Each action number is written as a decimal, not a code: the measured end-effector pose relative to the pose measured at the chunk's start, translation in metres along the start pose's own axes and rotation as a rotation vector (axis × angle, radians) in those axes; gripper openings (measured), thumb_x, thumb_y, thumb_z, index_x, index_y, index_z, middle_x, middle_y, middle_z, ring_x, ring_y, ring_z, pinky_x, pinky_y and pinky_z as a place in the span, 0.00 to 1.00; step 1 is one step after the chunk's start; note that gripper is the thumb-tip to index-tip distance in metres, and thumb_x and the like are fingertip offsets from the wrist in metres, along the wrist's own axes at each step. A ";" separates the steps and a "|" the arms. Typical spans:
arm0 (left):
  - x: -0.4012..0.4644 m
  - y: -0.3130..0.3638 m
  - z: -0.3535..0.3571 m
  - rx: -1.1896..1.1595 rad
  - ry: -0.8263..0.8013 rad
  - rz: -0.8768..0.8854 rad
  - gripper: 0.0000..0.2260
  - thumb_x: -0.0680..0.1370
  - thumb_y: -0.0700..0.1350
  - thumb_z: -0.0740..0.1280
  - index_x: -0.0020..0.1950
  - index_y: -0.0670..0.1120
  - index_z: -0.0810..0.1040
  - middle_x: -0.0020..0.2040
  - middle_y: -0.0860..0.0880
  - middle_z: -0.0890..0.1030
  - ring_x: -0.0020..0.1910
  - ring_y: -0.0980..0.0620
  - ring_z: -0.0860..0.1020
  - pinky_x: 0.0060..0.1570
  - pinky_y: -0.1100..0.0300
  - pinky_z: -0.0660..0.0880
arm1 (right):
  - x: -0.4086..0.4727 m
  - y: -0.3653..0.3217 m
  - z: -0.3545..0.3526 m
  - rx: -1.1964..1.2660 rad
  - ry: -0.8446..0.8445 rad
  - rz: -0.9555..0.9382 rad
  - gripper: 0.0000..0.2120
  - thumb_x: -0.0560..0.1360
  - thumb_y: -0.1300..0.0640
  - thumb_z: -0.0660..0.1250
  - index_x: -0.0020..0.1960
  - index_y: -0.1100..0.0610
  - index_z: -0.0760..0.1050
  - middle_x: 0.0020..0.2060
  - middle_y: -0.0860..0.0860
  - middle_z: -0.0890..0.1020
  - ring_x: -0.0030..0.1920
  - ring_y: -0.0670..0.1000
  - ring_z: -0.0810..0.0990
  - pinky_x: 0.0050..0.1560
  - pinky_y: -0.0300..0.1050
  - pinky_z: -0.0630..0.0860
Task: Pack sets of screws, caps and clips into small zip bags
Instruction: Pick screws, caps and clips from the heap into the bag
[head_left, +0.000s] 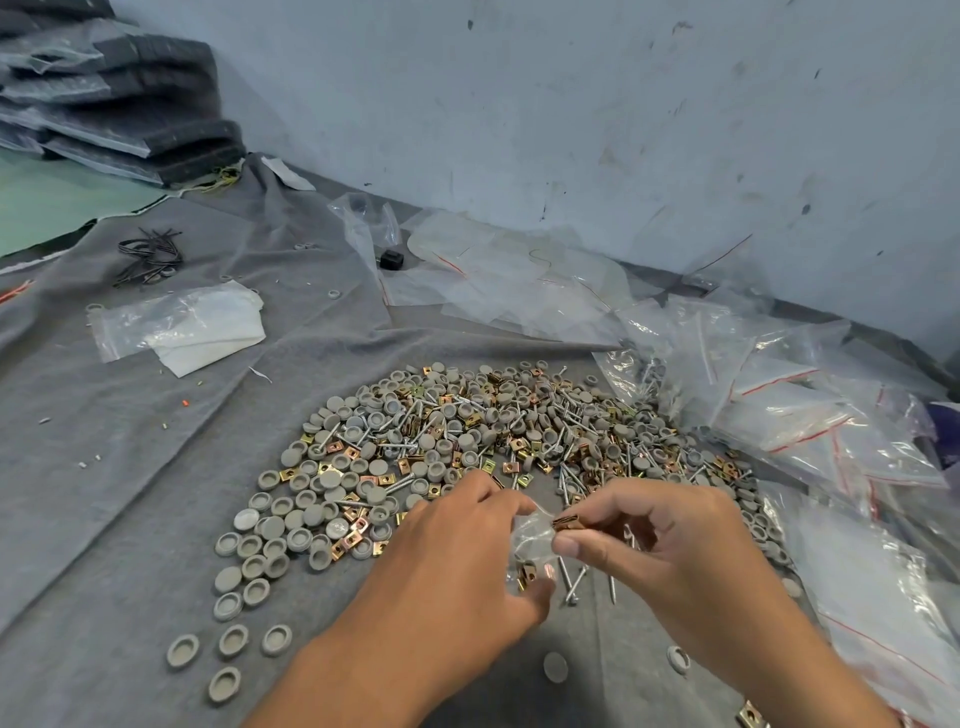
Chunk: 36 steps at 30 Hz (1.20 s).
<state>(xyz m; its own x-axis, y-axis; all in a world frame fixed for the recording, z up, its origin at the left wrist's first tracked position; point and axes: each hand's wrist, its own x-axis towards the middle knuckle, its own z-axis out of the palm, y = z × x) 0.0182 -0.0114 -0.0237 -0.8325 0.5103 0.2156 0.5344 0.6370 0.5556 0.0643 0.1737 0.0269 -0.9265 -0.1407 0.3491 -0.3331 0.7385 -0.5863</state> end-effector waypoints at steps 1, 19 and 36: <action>0.000 0.000 0.000 0.005 0.000 0.000 0.24 0.74 0.66 0.65 0.68 0.64 0.69 0.54 0.63 0.67 0.55 0.62 0.73 0.59 0.62 0.70 | 0.000 0.000 0.001 -0.010 -0.004 -0.001 0.02 0.69 0.46 0.75 0.41 0.41 0.84 0.32 0.32 0.80 0.30 0.35 0.75 0.31 0.22 0.64; -0.001 0.002 -0.001 -0.001 0.018 -0.004 0.26 0.73 0.67 0.61 0.70 0.62 0.70 0.55 0.63 0.68 0.56 0.61 0.73 0.57 0.61 0.69 | -0.001 0.013 0.012 -0.205 -0.169 0.004 0.10 0.74 0.39 0.66 0.44 0.42 0.81 0.38 0.38 0.77 0.41 0.42 0.77 0.41 0.31 0.69; 0.000 -0.002 0.002 0.018 -0.005 0.000 0.26 0.74 0.67 0.64 0.71 0.64 0.67 0.57 0.64 0.67 0.55 0.61 0.72 0.58 0.61 0.70 | 0.072 0.082 0.051 -0.667 -0.329 0.072 0.17 0.79 0.46 0.66 0.68 0.37 0.72 0.56 0.42 0.70 0.59 0.46 0.68 0.49 0.40 0.72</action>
<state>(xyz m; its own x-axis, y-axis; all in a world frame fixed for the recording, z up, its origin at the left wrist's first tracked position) 0.0176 -0.0115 -0.0258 -0.8321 0.5126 0.2118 0.5366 0.6472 0.5415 -0.0389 0.1907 -0.0336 -0.9815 -0.1895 0.0281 -0.1894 0.9819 0.0047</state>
